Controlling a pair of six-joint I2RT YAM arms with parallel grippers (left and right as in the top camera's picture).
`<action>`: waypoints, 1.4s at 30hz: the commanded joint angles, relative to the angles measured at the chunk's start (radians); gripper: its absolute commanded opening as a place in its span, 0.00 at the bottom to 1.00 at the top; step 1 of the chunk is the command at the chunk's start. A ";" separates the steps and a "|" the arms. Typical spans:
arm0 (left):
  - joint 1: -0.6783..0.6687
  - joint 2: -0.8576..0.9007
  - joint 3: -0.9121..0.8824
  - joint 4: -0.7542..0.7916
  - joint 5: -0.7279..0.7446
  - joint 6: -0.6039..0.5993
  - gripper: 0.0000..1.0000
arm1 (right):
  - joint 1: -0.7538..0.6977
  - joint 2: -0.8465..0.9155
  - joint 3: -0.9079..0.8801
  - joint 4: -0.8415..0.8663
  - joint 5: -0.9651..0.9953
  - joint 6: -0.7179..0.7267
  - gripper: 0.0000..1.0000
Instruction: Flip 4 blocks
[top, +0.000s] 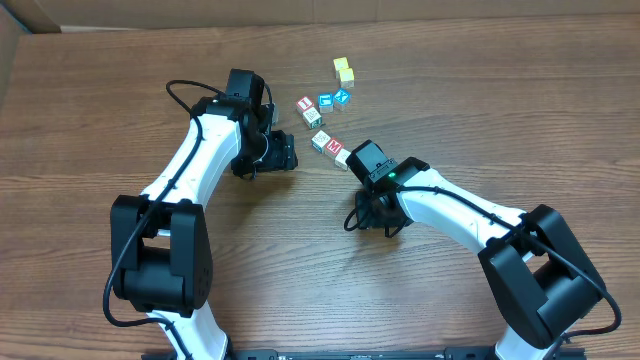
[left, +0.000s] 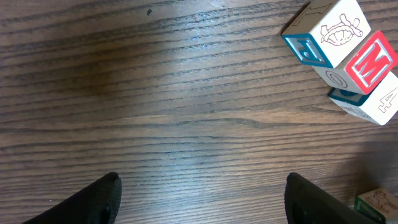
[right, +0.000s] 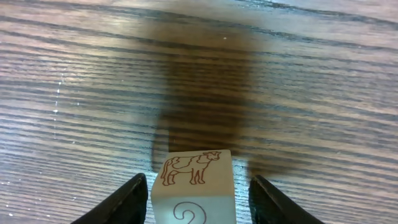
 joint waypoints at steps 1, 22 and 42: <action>0.000 0.007 0.007 0.002 -0.010 -0.003 0.77 | -0.005 -0.003 0.026 0.003 0.003 0.004 0.53; 0.000 0.007 0.007 0.002 -0.010 -0.003 0.77 | -0.008 -0.003 0.054 -0.001 0.003 0.003 0.62; 0.000 0.007 0.007 0.001 -0.010 -0.003 0.77 | -0.008 -0.003 0.053 0.010 0.003 0.002 0.39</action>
